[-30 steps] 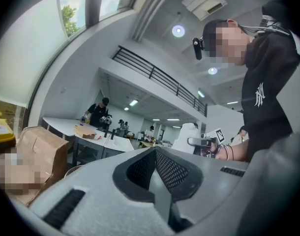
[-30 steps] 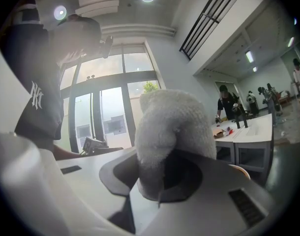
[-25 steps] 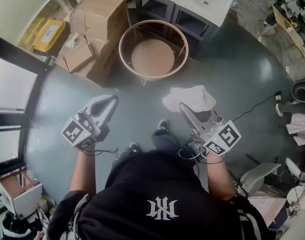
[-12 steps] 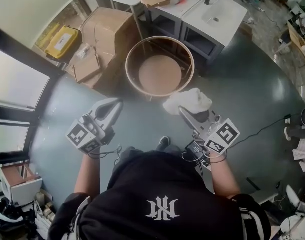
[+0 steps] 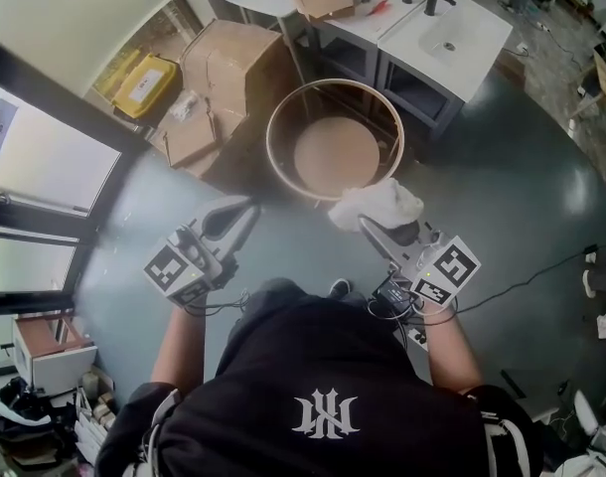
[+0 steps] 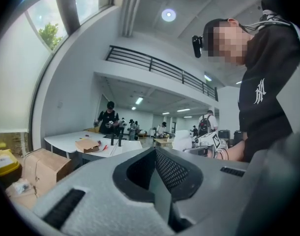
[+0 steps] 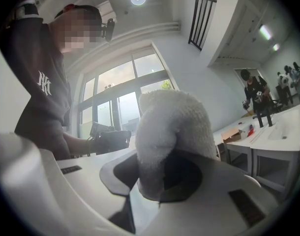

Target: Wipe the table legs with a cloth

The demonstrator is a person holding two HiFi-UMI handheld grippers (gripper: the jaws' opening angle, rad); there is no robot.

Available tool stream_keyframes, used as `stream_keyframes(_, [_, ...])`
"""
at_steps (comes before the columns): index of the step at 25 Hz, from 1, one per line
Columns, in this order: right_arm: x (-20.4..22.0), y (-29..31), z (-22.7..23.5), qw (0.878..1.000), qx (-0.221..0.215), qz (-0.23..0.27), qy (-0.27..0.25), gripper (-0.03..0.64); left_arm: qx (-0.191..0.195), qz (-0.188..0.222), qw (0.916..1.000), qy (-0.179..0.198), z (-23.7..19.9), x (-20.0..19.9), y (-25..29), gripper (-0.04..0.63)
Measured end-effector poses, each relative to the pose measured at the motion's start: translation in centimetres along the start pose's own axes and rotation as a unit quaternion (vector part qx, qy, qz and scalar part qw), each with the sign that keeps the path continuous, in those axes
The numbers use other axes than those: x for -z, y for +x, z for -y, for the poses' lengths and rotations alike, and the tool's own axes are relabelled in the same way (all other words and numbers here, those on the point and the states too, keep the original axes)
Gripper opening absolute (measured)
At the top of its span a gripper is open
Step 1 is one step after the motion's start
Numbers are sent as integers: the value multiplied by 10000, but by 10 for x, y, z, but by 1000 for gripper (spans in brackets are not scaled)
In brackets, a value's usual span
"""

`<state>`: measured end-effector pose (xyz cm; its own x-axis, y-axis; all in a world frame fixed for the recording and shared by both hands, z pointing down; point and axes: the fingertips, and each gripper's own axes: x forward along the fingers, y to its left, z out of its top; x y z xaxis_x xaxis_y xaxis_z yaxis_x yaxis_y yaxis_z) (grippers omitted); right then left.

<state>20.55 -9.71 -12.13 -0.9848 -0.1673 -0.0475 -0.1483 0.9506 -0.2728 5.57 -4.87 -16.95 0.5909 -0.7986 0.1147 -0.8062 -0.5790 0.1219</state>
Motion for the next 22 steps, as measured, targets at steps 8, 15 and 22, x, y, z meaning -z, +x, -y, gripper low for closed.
stream_keyframes(8, [22, -2, 9, 9994, 276, -51, 195, 80, 182, 9, 9998, -17, -11, 11, 9, 5])
stream_keyframes(15, [44, 0, 4, 9957, 848, -93, 350, 80, 617, -10, 9979, -187, -26, 32, 8, 5])
stream_keyframes(22, [53, 66, -5, 9928, 1141, -237, 274, 80, 856, 29, 9958, -314, -85, 44, -26, 5])
